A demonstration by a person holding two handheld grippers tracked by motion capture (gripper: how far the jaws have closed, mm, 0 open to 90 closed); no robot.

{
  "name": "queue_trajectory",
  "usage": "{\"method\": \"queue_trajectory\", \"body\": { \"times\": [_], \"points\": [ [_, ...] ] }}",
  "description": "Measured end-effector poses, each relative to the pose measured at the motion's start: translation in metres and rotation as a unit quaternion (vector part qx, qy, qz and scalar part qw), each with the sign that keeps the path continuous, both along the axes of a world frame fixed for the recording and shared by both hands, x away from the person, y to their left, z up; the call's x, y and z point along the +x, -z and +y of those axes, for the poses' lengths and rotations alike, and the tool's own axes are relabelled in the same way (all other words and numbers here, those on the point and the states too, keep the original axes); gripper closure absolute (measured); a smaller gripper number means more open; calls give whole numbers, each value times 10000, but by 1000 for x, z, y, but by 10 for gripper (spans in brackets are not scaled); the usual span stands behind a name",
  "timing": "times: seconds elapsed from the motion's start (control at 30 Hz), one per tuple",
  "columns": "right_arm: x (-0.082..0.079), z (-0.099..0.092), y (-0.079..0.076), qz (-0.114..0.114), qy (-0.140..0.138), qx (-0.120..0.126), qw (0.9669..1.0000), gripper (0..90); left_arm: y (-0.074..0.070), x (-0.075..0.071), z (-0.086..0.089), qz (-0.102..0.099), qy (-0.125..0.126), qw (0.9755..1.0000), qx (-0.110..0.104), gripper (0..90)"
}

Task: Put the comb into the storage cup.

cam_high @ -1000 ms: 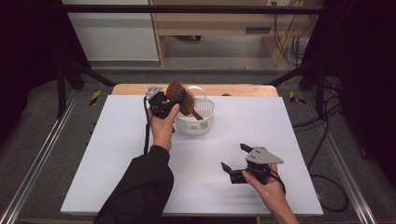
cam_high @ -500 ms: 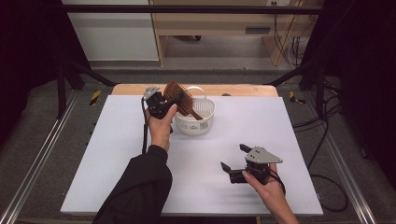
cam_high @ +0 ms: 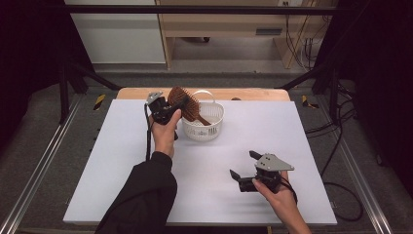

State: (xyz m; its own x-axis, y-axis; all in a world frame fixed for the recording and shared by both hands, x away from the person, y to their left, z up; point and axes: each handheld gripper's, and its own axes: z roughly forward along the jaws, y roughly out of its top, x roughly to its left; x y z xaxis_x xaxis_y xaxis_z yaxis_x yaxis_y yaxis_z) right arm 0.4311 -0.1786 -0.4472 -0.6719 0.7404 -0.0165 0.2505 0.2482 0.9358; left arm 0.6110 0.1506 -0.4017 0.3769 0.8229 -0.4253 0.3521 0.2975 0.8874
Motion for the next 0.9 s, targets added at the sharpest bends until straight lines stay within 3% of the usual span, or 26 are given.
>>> {"method": "queue_trajectory", "body": {
  "times": [0.9],
  "points": [
    [0, 0, 0, 6, -9, -2, 10000, 51, 5, 0, 7, 74, -10, 10000, -65, 438]
  ]
}}
